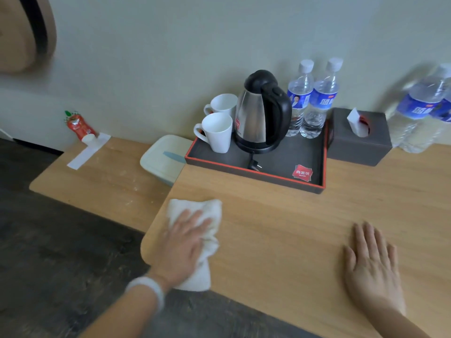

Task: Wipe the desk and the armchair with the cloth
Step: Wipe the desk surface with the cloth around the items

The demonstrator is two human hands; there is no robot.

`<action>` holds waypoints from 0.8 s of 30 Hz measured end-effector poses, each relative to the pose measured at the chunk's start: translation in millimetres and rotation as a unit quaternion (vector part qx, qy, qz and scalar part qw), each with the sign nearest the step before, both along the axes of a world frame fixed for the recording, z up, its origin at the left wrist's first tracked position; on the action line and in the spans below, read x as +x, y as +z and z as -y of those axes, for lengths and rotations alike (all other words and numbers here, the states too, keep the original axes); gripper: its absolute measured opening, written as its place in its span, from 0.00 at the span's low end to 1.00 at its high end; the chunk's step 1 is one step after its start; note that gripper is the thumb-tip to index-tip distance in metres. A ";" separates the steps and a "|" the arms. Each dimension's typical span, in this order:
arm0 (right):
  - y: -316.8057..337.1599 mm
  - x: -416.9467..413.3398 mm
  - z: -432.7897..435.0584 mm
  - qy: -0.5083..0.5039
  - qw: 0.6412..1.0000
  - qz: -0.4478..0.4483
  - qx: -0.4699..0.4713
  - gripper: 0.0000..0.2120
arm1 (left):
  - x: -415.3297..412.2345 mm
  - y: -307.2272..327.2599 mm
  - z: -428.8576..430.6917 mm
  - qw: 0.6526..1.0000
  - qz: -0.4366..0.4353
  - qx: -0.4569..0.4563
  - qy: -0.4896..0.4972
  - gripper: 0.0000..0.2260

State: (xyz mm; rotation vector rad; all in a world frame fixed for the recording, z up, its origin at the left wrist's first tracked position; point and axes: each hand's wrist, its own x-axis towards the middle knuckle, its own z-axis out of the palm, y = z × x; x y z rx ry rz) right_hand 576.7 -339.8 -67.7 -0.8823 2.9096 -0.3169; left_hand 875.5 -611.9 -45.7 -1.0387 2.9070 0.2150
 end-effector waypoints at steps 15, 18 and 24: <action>42.2 33.2 17.7 -0.040 0.984 0.045 -0.169 0.20 | -143.4 23.3 -108.8 0.963 -0.186 0.193 0.010 0.29; 43.5 98.9 63.1 0.095 0.991 0.018 -0.090 0.27 | -101.3 6.7 -57.1 0.992 -0.073 0.062 0.083 0.26; 25.4 75.3 42.3 0.184 0.982 -0.020 0.032 0.24 | -92.3 -9.7 -53.9 0.999 -0.033 0.018 0.017 0.27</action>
